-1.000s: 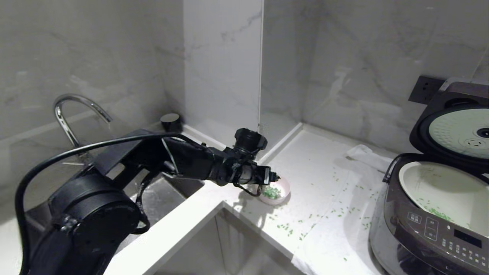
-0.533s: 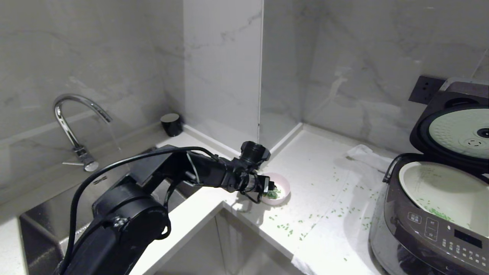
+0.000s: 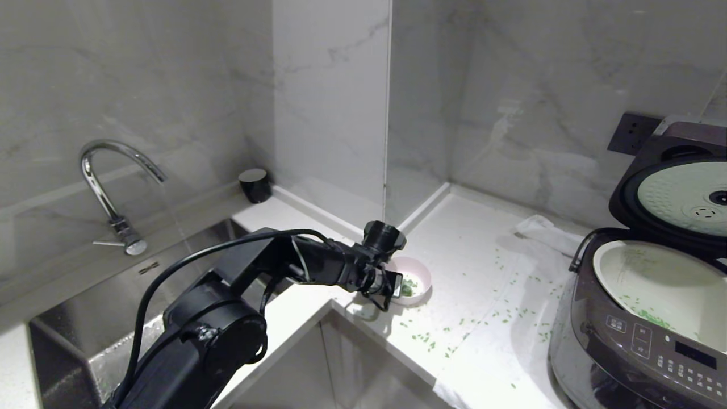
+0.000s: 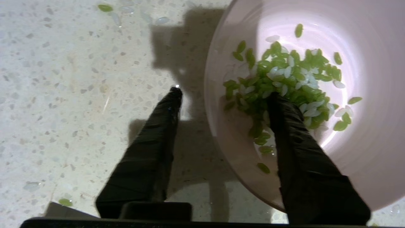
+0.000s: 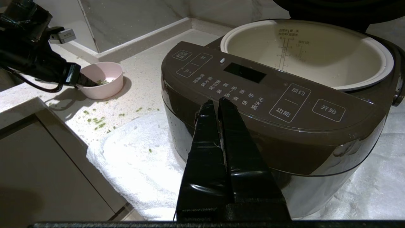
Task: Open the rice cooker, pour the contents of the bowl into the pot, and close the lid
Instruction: Pick up the bowl on the table
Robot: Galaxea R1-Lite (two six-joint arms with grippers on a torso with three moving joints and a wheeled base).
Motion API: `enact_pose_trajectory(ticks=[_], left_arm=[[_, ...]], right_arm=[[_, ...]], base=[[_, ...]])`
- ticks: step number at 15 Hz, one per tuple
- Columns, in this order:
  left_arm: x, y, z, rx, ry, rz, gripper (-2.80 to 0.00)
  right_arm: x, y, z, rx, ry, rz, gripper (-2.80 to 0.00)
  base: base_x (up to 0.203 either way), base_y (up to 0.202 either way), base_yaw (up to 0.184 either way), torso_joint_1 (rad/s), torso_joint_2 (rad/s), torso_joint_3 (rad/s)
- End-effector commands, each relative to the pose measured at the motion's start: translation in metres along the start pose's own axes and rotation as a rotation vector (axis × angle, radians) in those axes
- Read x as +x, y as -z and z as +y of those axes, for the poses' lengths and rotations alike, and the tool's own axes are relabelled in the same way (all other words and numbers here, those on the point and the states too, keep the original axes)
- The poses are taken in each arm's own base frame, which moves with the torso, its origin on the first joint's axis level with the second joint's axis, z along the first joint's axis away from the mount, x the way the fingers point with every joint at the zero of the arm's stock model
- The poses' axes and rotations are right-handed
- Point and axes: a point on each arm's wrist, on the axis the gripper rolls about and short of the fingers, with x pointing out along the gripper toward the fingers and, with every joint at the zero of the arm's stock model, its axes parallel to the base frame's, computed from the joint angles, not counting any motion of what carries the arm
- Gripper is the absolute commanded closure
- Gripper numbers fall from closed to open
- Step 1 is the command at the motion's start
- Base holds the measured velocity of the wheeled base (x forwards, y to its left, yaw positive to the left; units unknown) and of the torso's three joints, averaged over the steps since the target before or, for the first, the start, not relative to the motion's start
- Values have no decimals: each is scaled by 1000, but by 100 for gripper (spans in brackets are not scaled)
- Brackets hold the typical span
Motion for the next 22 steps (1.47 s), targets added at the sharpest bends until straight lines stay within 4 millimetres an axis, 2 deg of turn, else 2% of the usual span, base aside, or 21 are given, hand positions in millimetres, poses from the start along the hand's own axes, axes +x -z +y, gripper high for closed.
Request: enact_pose_trajectory(ticks=[1, 7, 13, 15, 18, 22], left_arm=[[-1, 1, -4, 3, 4, 0, 0], [-14, -3, -14, 16, 17, 0, 0], [-49, -12, 1, -58, -18, 57, 0], [-64, -13, 11, -81, -29, 64, 0], [-76, -13, 33, -161, -62, 79, 0], [-91, -5, 79, -275, -131, 68, 0]], right_arm=[[0, 0, 0, 0, 0, 1, 0], [0, 0, 0, 0, 0, 1, 0], [0, 0, 0, 0, 0, 1, 0], [0, 0, 0, 0, 0, 1, 0], [0, 0, 0, 0, 0, 1, 0], [0, 0, 0, 0, -1, 1, 0]], base=[[0, 0, 0, 0, 0, 0], [0, 0, 0, 0, 0, 0], [0, 0, 0, 0, 0, 0], [0, 0, 0, 0, 0, 0], [0, 0, 0, 0, 0, 0], [0, 0, 0, 0, 0, 0]])
